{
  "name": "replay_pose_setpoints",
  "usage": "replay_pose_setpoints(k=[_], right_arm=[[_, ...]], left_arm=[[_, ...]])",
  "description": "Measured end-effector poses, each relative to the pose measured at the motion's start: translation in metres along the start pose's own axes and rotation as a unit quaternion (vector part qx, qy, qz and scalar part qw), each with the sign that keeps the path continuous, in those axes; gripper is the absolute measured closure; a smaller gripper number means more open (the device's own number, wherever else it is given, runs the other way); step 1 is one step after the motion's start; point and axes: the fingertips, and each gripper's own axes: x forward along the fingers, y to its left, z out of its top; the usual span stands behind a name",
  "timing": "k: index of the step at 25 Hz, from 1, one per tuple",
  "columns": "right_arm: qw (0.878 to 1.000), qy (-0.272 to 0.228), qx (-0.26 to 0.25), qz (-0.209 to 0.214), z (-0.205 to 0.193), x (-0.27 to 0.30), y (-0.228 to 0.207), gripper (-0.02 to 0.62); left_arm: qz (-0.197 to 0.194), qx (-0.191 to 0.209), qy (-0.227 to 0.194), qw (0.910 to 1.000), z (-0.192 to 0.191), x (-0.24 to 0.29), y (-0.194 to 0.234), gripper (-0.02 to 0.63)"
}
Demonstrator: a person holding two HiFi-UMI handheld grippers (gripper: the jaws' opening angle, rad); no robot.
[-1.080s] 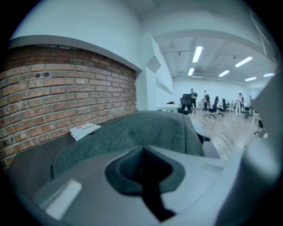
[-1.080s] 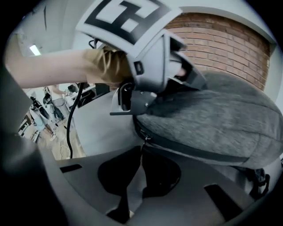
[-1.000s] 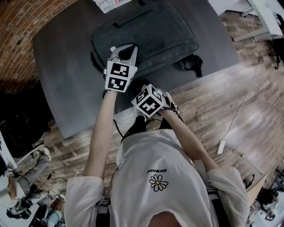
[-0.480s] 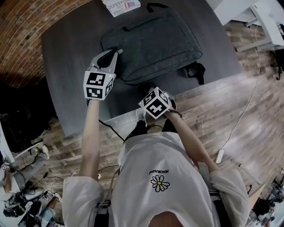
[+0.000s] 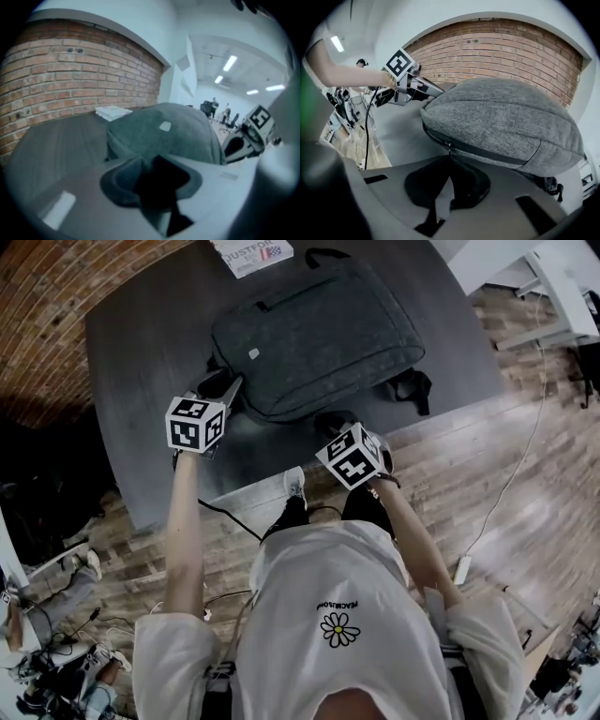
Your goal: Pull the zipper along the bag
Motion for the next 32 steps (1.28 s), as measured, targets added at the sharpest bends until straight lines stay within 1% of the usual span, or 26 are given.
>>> replay_pose_setpoints(k=[2,4,7,9,12,14,17,21,22,23,24,25,26,27,28,31,32], right_arm=[[1.000,0.007,0.001,-0.020,-0.010,-0.007,-0.011,0.594],[0.999,0.012,0.016,-0.038,-0.023,-0.015,-0.025,0.594],[0.997,0.020,0.038,-0.070,-0.045,-0.028,-0.052,0.592],[0.994,0.025,0.043,-0.093,-0.058,-0.038,-0.072,0.592],[0.991,0.032,0.038,-0.121,-0.071,-0.050,-0.100,0.592],[0.990,0.035,0.031,-0.131,-0.076,-0.055,-0.114,0.593],[0.990,0.040,0.007,-0.138,-0.076,-0.056,-0.131,0.594],[0.988,0.046,-0.015,-0.147,-0.070,-0.052,-0.156,0.592],[0.988,0.047,-0.018,-0.149,-0.069,-0.051,-0.164,0.592],[0.987,0.048,-0.021,-0.151,-0.067,-0.049,-0.172,0.592],[0.987,0.048,-0.027,-0.152,-0.065,-0.048,-0.181,0.592],[0.986,0.049,-0.035,-0.153,-0.063,-0.047,-0.190,0.592],[0.986,0.049,-0.046,-0.153,-0.060,-0.045,-0.198,0.592],[0.985,0.049,-0.057,-0.152,-0.057,-0.043,-0.205,0.592],[0.985,0.048,-0.069,-0.151,-0.053,-0.040,-0.212,0.592],[0.983,0.042,-0.102,-0.146,-0.041,-0.031,-0.231,0.592],[0.982,0.041,-0.111,-0.146,-0.040,-0.029,-0.237,0.592]], left_arm=[[-0.029,-0.016,0.010,0.9994,-0.004,0.006,-0.020,0.494],[-0.051,-0.032,0.009,0.9982,-0.007,0.008,-0.042,0.494],[-0.070,-0.043,0.002,0.9966,-0.009,0.011,-0.080,0.489],[-0.079,-0.049,-0.005,0.9957,-0.009,0.012,-0.107,0.488],[-0.084,-0.062,-0.015,0.9944,-0.009,0.015,-0.141,0.486],[-0.081,-0.070,-0.015,0.9942,-0.008,0.020,-0.157,0.486],[-0.073,-0.081,-0.013,0.9939,-0.006,0.029,-0.169,0.486],[-0.066,-0.118,-0.030,0.9903,-0.003,0.038,-0.179,0.486],[-0.066,-0.121,-0.030,0.9900,-0.003,0.040,-0.184,0.486],[-0.069,-0.115,-0.025,0.9906,-0.003,0.043,-0.191,0.488],[-0.075,-0.100,-0.017,0.9920,-0.005,0.047,-0.200,0.492],[-0.082,-0.076,-0.006,0.9936,-0.007,0.052,-0.210,0.508],[-0.088,-0.051,0.002,0.9949,-0.009,0.057,-0.219,0.546],[-0.089,-0.031,0.004,0.9956,-0.009,0.063,-0.225,0.558],[-0.087,-0.028,0.003,0.9958,-0.008,0.068,-0.227,0.557],[-0.083,-0.063,0.003,0.9945,0.002,0.083,-0.225,0.560],[-0.083,-0.067,0.005,0.9943,0.005,0.088,-0.228,0.560]])
